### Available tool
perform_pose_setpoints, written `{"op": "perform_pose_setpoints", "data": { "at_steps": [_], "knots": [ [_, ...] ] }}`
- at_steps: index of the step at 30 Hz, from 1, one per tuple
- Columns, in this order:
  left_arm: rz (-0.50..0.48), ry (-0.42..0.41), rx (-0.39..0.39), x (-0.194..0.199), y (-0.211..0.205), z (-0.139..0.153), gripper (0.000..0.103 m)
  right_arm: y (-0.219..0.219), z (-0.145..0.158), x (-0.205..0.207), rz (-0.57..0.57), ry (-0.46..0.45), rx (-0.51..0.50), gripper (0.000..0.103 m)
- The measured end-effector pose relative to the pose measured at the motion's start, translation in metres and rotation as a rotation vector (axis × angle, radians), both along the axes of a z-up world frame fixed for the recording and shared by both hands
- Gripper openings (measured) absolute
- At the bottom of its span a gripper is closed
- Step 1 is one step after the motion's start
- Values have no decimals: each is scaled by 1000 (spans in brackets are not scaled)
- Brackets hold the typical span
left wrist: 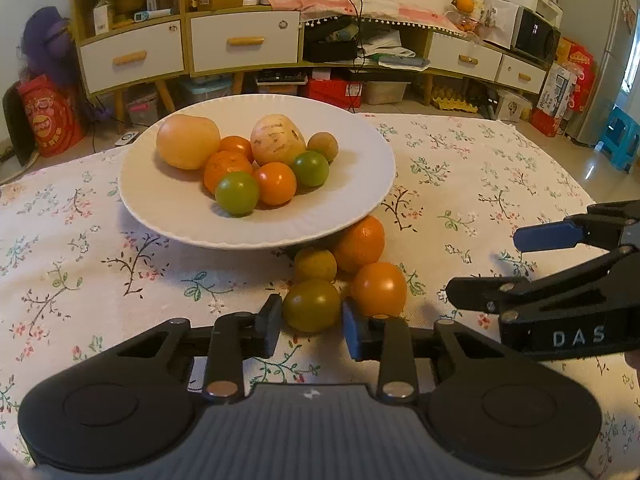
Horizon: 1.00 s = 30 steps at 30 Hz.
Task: Organize fruits
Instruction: 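Grasp the dark olive tomato with the left tool while the right tool grasps an orange tomato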
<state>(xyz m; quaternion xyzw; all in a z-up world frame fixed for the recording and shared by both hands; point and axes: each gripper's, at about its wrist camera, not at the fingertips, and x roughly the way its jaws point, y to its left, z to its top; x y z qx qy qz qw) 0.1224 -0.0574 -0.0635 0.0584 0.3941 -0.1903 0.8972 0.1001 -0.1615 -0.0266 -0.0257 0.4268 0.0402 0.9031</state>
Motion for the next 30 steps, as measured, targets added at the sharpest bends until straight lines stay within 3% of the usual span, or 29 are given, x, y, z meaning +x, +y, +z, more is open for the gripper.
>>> {"op": "perform_pose_setpoints", "data": {
  "at_steps": [13,27,30],
  "knots": [
    [38,9,18,1,25,10,10,25,-1,6,65,11,10,61],
    [62,20,28,-3,53,12,10,59,-2,19,95,37,57,54],
    [63,20,28,-3,56,12,10,64,-5,21,99,45,48,48]
  ]
}}
